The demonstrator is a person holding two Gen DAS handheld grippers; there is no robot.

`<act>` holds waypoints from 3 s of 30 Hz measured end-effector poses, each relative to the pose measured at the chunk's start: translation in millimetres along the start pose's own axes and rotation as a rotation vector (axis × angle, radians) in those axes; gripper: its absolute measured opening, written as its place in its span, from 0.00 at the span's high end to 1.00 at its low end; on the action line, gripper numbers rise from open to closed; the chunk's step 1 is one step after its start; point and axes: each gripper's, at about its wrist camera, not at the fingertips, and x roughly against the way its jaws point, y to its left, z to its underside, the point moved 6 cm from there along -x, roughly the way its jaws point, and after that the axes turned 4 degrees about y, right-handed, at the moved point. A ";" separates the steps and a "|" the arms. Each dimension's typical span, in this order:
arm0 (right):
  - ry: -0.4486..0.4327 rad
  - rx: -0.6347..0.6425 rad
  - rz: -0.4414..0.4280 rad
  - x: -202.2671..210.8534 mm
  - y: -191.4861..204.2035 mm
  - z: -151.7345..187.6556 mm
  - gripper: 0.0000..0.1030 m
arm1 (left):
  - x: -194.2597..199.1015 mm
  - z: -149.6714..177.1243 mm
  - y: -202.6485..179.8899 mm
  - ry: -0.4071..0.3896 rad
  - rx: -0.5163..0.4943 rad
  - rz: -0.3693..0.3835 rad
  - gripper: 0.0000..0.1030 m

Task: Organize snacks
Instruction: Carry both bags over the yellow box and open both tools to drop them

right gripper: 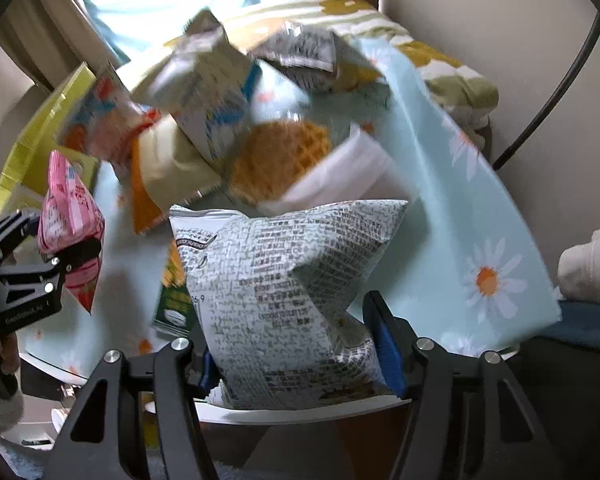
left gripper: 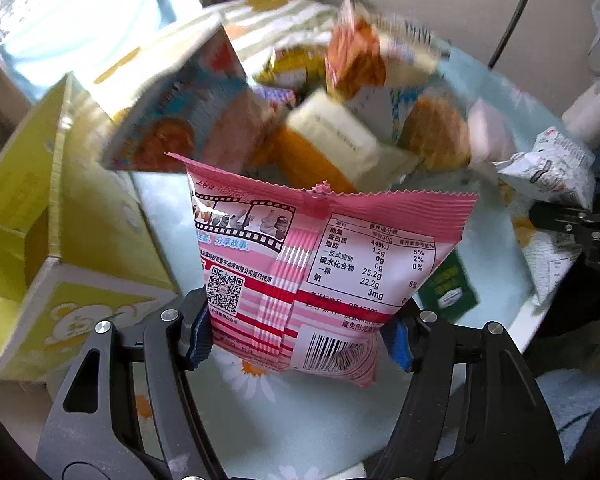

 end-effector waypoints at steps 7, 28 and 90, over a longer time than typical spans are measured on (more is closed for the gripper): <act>-0.130 0.025 -0.051 51.3 11.6 -53.1 0.43 | 68.7 -20.8 27.4 -0.100 0.122 0.012 0.37; -0.264 0.426 -0.265 89.7 264.6 -170.3 0.43 | 156.0 13.1 273.8 -0.207 0.474 -0.233 0.37; -0.045 0.306 -0.236 -13.9 369.9 -131.3 0.01 | 93.2 96.5 348.5 0.028 0.586 -0.035 0.05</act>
